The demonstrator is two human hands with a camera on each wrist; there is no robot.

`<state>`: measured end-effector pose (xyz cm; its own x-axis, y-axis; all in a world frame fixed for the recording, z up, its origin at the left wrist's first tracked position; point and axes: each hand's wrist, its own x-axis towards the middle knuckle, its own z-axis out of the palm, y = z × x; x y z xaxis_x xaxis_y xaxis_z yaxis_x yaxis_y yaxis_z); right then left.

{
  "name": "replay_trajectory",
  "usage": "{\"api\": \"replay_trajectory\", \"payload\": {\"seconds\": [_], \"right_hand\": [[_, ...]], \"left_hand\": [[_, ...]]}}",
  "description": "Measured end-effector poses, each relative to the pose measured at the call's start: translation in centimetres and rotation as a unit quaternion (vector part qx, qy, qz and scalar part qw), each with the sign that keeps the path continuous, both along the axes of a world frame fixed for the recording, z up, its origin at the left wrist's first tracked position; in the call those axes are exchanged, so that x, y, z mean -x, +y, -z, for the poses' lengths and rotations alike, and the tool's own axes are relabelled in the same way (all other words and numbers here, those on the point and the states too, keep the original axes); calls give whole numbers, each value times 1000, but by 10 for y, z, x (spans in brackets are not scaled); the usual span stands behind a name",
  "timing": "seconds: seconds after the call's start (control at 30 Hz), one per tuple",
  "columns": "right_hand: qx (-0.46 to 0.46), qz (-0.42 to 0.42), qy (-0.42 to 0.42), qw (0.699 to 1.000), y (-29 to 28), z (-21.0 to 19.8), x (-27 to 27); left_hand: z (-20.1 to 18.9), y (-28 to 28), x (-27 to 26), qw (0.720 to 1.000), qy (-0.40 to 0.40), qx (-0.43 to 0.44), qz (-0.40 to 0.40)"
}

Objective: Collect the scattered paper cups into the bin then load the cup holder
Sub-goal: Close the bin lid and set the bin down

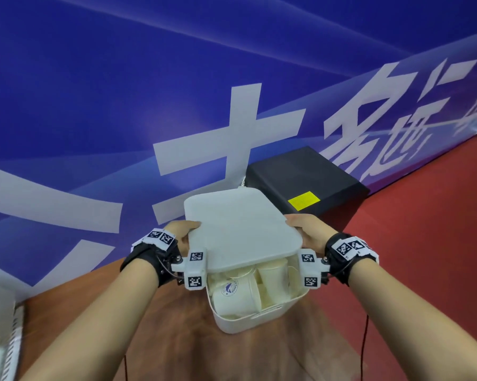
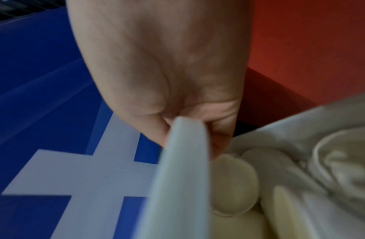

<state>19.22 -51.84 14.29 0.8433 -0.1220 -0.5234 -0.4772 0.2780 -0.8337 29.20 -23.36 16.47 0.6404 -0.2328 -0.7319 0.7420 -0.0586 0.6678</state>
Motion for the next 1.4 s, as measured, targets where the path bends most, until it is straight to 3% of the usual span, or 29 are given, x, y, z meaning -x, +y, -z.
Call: {"api": "replay_trajectory", "payload": {"seconds": [0.07,0.27,0.43,0.57,0.7,0.87,0.97,1.03,1.1,1.17,1.23,1.33,1.4], "right_hand": [[27,4,-15,1000,-2,-2,7],[294,-23,-9,955,5,-3,-10],[471,-156,50,867,23,1,-17],[544,-150,69,823,30,1,-11],[544,-142,83,823,32,1,-2],[585,-153,52,794,41,10,13],[639,-198,23,743,47,12,13],[665,-235,7,709,53,14,9],[663,-274,3,697,62,19,9],[653,-295,8,698,69,27,13],[650,-291,9,702,71,33,19],[650,-279,13,707,68,35,26],[643,-276,22,714,67,32,29]], "left_hand": [[1,-2,4,1000,-7,-4,11],[8,-4,15,999,-22,20,25],[23,5,21,999,-24,23,37],[29,10,27,998,-34,19,52],[26,8,33,995,-58,-22,84],[41,2,31,973,-138,-127,131],[44,-2,30,966,-145,-153,152],[38,-7,33,955,-139,-188,182],[34,-17,36,925,-173,-281,189],[31,-28,38,886,-229,-360,181],[29,-37,42,864,-280,-374,187],[30,-40,40,820,-296,-390,298],[32,-39,38,802,-306,-393,329]]}}
